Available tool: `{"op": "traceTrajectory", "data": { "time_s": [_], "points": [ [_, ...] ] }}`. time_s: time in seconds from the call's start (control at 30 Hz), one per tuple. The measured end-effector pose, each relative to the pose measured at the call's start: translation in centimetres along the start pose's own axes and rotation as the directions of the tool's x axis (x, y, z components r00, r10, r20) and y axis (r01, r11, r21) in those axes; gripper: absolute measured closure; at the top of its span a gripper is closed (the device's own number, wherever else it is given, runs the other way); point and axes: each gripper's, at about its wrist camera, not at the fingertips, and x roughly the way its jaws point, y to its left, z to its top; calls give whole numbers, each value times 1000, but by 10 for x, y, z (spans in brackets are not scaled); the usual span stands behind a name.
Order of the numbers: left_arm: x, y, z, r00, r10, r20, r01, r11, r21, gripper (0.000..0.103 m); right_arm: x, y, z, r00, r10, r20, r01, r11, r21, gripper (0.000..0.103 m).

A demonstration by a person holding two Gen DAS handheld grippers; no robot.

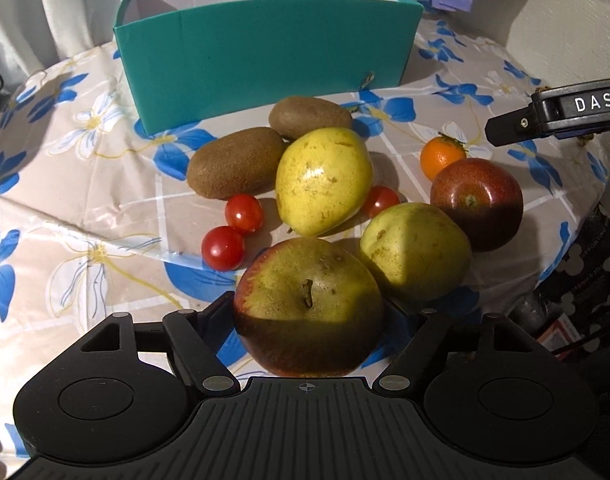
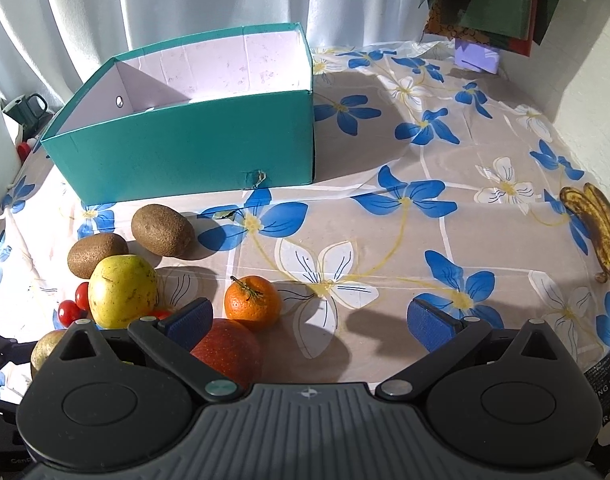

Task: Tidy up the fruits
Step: 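Grasp the green-red apple with the left gripper while the right gripper grasps the mandarin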

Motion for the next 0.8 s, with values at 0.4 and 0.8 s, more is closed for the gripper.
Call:
{"op": "traceTrajectory", "data": {
  "time_s": [0.4, 0.8],
  "points": [
    [9, 2, 5, 1000, 6, 26, -6, 1000, -5, 25, 7, -6, -4, 1000, 1, -23, -1, 1000, -2, 0],
    [-16, 15, 8, 996, -1, 87, 8, 996, -87, 25, 20, -3, 0, 989, 142, -31, -142, 989, 30, 17]
  ]
}}
